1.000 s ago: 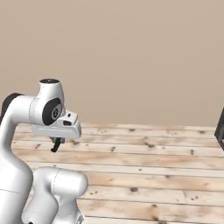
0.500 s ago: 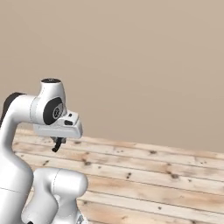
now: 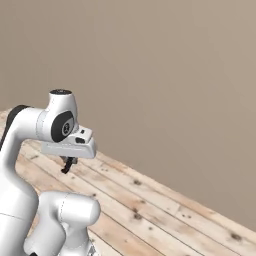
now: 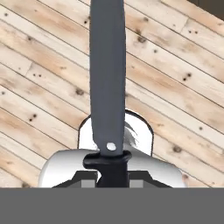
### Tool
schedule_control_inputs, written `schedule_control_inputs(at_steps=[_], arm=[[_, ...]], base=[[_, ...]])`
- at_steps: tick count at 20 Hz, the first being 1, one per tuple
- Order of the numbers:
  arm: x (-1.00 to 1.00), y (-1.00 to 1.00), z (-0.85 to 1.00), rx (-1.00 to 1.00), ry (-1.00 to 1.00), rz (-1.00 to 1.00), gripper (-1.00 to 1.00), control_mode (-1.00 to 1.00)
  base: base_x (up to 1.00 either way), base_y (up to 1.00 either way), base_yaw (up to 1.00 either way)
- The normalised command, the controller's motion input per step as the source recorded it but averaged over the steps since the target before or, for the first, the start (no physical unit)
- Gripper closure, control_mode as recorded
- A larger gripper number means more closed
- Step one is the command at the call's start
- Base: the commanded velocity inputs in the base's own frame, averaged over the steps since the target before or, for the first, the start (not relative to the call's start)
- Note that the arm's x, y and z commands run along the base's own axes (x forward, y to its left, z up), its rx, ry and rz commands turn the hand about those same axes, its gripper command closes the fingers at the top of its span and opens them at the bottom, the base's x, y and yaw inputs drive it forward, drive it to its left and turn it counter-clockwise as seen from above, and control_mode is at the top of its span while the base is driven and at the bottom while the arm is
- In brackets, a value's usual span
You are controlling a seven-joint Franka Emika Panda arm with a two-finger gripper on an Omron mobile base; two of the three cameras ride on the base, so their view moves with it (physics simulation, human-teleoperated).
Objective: Retrieve the butter from the fridge and place it on a plate on the dining table. Then retrieve the butter knife by the fridge and place it near the plate.
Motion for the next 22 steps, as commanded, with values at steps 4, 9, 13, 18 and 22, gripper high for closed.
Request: schedule_control_inputs(at_steps=[4, 9, 13, 18, 22], arm=[[0.00, 0.00, 0.00, 0.00, 0.00, 0.00, 1.00, 1.00], [0.00, 0.00, 0.00, 0.00, 0.00, 0.00, 1.00, 1.00], [0.00, 0.00, 0.00, 0.00, 0.00, 0.00, 1.00, 1.00], [0.00, 0.00, 0.00, 0.00, 0.00, 0.00, 1.00, 1.00], [0.00, 0.00, 0.00, 0.00, 0.00, 0.00, 1.00, 1.00]], base=[[0.74, 0.00, 0.82], [0.82, 0.00, 0.77], [0.99, -0.01, 0.72], [1.00, 0.00, 0.67], [1.00, 0.00, 0.60]])
